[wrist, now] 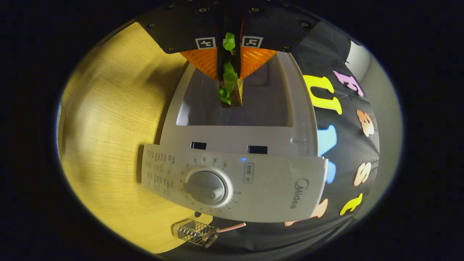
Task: Open the microwave, put the food inside, and close the microwave door.
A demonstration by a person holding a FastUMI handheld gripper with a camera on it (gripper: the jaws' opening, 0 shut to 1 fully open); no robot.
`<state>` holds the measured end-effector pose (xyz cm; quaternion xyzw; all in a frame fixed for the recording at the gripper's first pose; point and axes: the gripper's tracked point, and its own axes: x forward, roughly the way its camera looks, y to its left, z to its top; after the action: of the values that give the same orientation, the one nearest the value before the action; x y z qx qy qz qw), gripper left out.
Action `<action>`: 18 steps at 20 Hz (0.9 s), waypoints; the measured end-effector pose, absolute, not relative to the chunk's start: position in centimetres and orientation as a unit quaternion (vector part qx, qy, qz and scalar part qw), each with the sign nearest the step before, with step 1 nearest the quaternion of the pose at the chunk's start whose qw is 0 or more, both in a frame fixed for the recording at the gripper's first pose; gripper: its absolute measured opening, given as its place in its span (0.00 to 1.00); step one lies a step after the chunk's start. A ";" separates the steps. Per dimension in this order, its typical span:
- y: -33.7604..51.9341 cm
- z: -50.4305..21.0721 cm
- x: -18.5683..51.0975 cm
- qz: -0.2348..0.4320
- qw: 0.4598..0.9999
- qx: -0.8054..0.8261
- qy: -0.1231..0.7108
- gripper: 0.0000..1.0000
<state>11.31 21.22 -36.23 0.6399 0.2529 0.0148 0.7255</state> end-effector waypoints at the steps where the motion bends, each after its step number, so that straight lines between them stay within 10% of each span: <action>1: 21.5 -36.5 11.9 0.008 0.725 0.642 0.249 0.12; 18: 23.9 -40.9 18.7 -0.091 0.751 0.629 0.180 0.12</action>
<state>18.66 23.90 -40.87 0.6291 0.1798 -0.0908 0.7508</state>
